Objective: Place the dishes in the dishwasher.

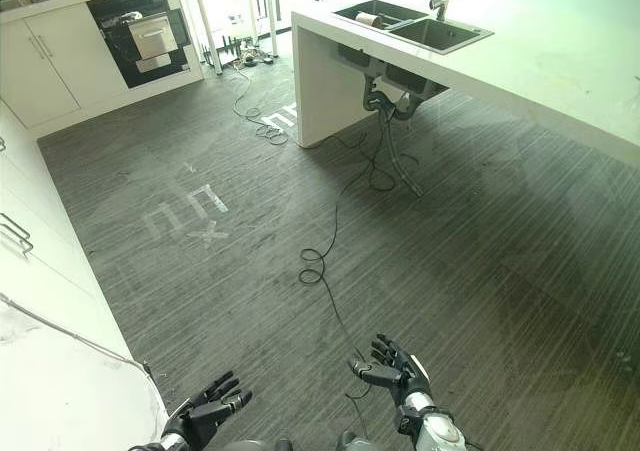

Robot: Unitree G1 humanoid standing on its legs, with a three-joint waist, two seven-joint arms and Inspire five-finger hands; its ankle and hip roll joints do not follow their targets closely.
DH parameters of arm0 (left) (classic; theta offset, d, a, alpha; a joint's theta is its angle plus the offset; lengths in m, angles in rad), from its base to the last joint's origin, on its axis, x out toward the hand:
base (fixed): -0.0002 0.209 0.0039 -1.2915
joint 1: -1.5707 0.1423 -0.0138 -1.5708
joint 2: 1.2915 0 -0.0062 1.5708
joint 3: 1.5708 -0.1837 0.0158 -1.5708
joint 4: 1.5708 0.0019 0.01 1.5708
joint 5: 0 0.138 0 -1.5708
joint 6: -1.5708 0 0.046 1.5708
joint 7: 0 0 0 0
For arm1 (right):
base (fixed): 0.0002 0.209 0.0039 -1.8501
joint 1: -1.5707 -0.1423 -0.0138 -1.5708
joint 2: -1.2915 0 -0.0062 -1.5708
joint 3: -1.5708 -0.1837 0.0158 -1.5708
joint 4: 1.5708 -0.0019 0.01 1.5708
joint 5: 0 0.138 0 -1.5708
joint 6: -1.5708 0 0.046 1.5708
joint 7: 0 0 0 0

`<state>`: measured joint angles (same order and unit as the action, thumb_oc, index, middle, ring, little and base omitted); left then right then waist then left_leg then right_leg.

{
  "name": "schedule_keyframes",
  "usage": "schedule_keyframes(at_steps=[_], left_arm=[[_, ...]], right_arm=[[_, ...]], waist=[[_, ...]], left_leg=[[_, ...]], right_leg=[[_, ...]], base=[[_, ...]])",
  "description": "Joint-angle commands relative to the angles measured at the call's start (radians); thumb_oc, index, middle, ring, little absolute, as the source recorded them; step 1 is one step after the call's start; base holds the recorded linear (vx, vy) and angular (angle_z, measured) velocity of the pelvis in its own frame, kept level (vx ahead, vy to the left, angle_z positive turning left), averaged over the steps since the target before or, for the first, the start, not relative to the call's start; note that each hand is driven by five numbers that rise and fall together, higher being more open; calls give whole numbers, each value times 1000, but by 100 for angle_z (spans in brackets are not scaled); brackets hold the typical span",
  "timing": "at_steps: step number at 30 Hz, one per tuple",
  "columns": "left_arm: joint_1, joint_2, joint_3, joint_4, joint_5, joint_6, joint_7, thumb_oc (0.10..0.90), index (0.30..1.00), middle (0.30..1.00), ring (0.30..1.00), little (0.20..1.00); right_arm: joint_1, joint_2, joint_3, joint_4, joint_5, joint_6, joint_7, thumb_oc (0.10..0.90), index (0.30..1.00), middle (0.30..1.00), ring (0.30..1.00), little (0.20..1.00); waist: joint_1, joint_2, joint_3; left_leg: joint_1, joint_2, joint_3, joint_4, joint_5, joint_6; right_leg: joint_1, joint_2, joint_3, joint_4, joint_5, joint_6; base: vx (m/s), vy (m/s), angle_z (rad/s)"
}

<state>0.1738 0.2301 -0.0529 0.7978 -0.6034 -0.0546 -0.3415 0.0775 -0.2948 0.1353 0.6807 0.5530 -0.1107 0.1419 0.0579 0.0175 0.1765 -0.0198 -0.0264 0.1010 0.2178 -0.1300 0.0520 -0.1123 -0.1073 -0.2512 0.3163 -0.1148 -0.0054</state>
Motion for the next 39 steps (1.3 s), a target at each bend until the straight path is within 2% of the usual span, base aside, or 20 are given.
schedule_keyframes(at_steps=[1,6,12,16,23,25,26,28,29,30,32,34,35,36,37,38,39], left_arm=[[-38,24,5,-49,-17,-112,-98,800,900,900,900,900],[-54,26,2,-46,-36,-145,-71,800,900,900,900,900],[-57,10,-2,-34,15,-128,-5,800,900,900,900,900],[-58,5,-11,-33,36,-147,27,800,900,900,900,900],[-63,9,-14,-71,3,-173,89,800,900,900,900,900],[-82,10,-29,-85,-5,-188,97,800,900,900,900,900],[-93,11,-35,-94,-22,-204,105,800,900,900,900,900],[-106,16,-40,-119,-55,-218,120,800,900,900,900,900],[-112,21,-34,-128,-83,-228,119,800,900,900,900,900],[-113,21,-32,-128,-82,-229,116,800,900,900,900,900],[-112,21,-28,-127,-65,-233,104,800,900,900,900,900],[-106,15,-37,-141,-33,-251,104,800,900,900,900,900],[-99,17,-51,-161,-24,-260,108,800,900,900,900,900],[-95,19,-59,-166,-16,-268,111,800,900,900,900,900],[-95,22,-62,-163,-9,-275,114,800,900,900,900,900],[-93,21,-70,-161,14,-279,138,800,900,900,900,900],[-95,24,-72,-160,25,-278,144,800,900,900,900,900]], right_arm=[[-55,-52,-43,-34,-11,-117,39,800,900,900,900,900],[-48,-54,-43,-7,-10,-127,48,800,900,900,900,900],[-36,-44,-52,2,18,-118,78,800,900,900,900,900],[-33,-44,-50,-4,21,-101,113,800,900,900,900,900],[-30,-49,-43,-35,46,-119,116,800,900,900,900,900],[-49,-59,-33,-61,24,-114,114,800,900,900,900,900],[-61,-70,-25,-76,12,-117,115,800,900,900,900,900],[-78,-93,-15,-100,9,-118,115,800,900,900,900,900],[-92,-111,-14,-96,20,-124,124,800,900,900,900,900],[-95,-113,-18,-95,24,-126,127,800,900,900,900,900],[-99,-111,-23,-94,23,-126,133,800,900,900,900,900],[-102,-102,-22,-113,10,-115,127,800,900,900,900,900],[-101,-105,-15,-131,14,-109,106,800,900,900,900,900],[-104,-103,-10,-134,18,-107,92,800,900,900,900,900],[-109,-99,-4,-128,21,-105,82,800,900,900,900,900],[-113,-89,3,-115,35,-107,77,800,900,900,900,900],[-109,-83,-2,-111,40,-111,79,800,900,900,900,900]], waist=[[-6,4,-19],[-15,2,-21],[-24,1,-20],[-31,1,-14],[-45,-1,2],[-45,-19,27],[-43,-37,42],[-46,-40,70],[-44,-34,89],[-40,-29,94],[-32,-24,98],[-12,-13,98],[1,4,101],[6,-1,107],[10,-3,95],[20,7,76],[19,10,72]], left_leg=[[-15,37,49,82,-129,-36],[-13,38,56,82,-135,-37],[-11,44,66,82,-135,-41],[-8,49,72,82,-134,-41],[7,45,70,82,-115,-46],[28,20,72,82,-93,-36],[43,3,74,82,-48,-34],[-46,11,55,278,4,-55],[-137,4,39,422,40,-75],[-164,-4,37,433,49,-79],[-177,-15,42,400,56,-79],[-165,-19,63,214,94,-77],[-180,-2,73,104,153,-92],[-172,-12,77,82,123,-79],[-170,-10,76,82,68,-58],[-159,-26,23,82,25,-38],[-146,-27,11,82,10,-28]], right_leg=[[68,-41,23,-16,-97,108],[64,-39,24,-16,-99,109],[62,-38,20,-16,-100,108],[61,-34,20,-16,-102,102],[65,-19,36,-16,-107,81],[66,-34,55,-16,-99,66],[65,-49,67,-16,-95,54],[60,-44,83,-16,-91,30],[63,-26,107,-16,-88,16],[67,-18,116,-16,-90,16],[76,-10,123,-16,-97,20],[97,-1,115,-16,-123,31],[121,10,101,-16,-142,30],[142,-1,98,-16,-150,35],[143,-11,95,-16,-153,44],[165,-10,92,-16,-158,52],[190,-5,95,-16,-164,51]], base=[[-18,10,-4],[-5,3,-2],[25,-23,-1],[42,-57,-9],[64,-75,-6],[79,-88,-9],[67,-78,-25],[56,-23,-21],[148,40,-12],[258,102,-13],[250,135,-33],[392,276,-36],[410,329,-23],[404,366,-5],[408,363,1],[395,310,-3],[605,354,-33]])
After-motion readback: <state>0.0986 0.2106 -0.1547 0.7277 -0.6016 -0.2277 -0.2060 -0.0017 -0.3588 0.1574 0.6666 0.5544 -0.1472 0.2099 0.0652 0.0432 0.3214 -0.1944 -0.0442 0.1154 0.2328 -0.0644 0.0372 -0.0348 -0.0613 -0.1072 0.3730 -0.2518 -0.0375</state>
